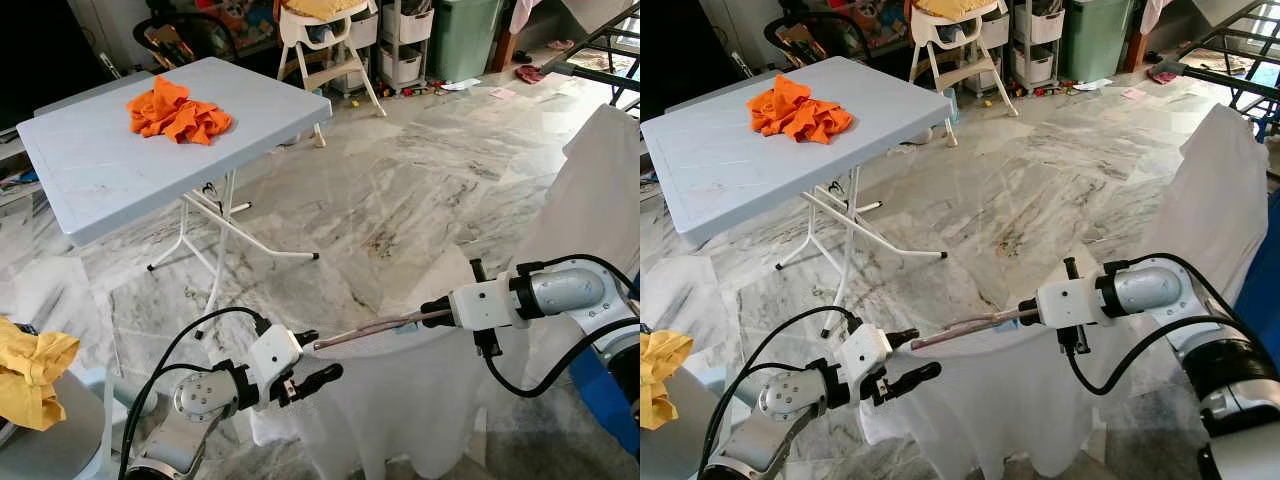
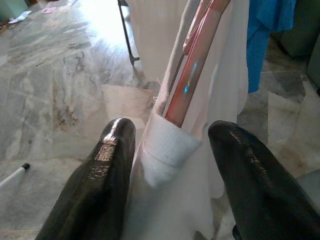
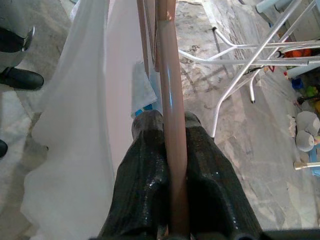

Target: Hang hanger

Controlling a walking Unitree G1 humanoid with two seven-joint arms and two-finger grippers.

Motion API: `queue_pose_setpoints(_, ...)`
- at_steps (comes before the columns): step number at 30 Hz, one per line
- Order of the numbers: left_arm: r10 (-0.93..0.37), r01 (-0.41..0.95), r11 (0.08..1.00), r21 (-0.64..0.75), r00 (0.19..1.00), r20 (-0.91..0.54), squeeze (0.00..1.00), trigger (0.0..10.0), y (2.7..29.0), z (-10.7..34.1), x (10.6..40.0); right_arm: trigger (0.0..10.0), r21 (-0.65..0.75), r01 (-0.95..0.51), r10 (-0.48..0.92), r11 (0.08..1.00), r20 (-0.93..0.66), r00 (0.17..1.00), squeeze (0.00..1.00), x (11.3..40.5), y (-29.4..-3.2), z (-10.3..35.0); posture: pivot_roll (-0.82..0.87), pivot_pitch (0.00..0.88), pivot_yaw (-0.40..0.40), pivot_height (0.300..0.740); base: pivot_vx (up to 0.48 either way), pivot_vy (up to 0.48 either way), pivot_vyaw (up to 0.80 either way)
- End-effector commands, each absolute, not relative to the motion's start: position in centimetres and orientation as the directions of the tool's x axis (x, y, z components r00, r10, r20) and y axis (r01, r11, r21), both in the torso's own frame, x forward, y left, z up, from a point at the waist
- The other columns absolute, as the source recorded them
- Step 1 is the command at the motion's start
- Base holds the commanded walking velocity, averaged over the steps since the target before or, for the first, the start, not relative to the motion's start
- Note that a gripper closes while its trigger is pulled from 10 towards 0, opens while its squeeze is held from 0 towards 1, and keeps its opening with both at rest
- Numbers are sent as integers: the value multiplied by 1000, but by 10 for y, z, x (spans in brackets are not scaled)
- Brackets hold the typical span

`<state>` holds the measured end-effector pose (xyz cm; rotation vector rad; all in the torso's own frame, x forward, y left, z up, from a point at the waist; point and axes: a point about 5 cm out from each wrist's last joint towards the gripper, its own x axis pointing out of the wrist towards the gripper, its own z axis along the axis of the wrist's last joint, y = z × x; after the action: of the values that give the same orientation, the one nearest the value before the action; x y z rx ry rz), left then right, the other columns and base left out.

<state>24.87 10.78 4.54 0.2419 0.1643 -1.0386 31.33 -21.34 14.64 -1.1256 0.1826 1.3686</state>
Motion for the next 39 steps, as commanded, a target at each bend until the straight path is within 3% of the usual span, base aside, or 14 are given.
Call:
queue_pose_setpoints(1,-824,862,490,126,506,-256,0,0,113,47,249,10000,-554,-808,704,-203,-656,273,0,314,-206,154,-124,0,109,740,0,0,0)
queue_pose_setpoints(13,-816,865,475,163,502,-287,0,0,115,42,249,10000,-548,-818,742,-177,-620,255,0,312,-200,155,-124,0,110,740,0,0,0)
queue_pose_setpoints(20,-736,769,576,277,635,-233,0,0,124,54,270,10000,-607,-787,763,-106,-557,328,0,320,-196,163,-124,0,111,740,0,0,0)
queue_pose_setpoints(29,-714,744,592,310,663,-226,0,0,129,57,278,10000,-668,-741,768,-66,-508,390,0,329,-192,172,-123,0,112,740,0,0,0)
queue_pose_setpoints(33,-725,757,580,300,648,-232,0,0,129,56,278,10000,-677,-733,767,-70,-506,395,0,330,-191,172,-119,0,114,740,0,0,0)
queue_pose_setpoints(39,-783,827,516,223,561,-269,0,0,123,49,266,10000,-684,-723,766,-93,-513,388,0,330,-189,172,-117,0,116,740,0,0,0)
